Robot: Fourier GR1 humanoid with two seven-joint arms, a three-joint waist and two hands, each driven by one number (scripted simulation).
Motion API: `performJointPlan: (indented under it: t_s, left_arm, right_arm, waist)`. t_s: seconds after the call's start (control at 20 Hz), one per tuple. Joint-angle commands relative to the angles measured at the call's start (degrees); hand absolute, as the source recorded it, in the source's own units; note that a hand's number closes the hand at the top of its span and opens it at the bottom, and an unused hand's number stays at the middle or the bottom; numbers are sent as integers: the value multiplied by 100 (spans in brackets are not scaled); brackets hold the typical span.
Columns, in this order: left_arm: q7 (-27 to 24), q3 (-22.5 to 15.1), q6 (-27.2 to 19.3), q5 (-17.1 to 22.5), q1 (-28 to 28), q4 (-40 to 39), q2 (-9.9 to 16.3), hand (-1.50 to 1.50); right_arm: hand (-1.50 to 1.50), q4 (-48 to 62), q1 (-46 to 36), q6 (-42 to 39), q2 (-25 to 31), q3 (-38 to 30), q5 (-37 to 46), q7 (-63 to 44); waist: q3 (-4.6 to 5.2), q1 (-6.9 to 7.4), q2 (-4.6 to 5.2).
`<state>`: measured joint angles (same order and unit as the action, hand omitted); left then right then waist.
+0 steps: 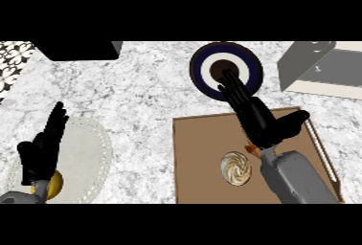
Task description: Pick the cupcake from the tray and place it in the tiered shelf
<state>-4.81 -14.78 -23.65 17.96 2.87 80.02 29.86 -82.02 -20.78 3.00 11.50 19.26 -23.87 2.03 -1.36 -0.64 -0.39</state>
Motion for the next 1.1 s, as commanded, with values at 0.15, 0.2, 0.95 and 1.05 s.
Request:
performJointPlan:
  t_s: [0.15,0.2,0.95,1.05]
  left_arm:
    - [268,340,515,270,-253,113,460,0]
    - [257,383,659,359,-297,28,504,0]
    - [418,368,1017,674,-713,188,382,0]
    - [515,544,1006,735,-569,107,517,0]
  right_arm:
    - [150,-435,22,1803,-322,493,1747,149]
    - [150,-355,-85,2158,-367,627,2135,55]
    - [-150,377,1478,5066,-552,1610,7027,-2949]
    - [-150,402,1621,4619,-364,1514,7472,-3381]
  waist:
    - [144,63,-17]
    - [150,76,-16]
    - [187,-120,-81]
    - [205,-255,-97]
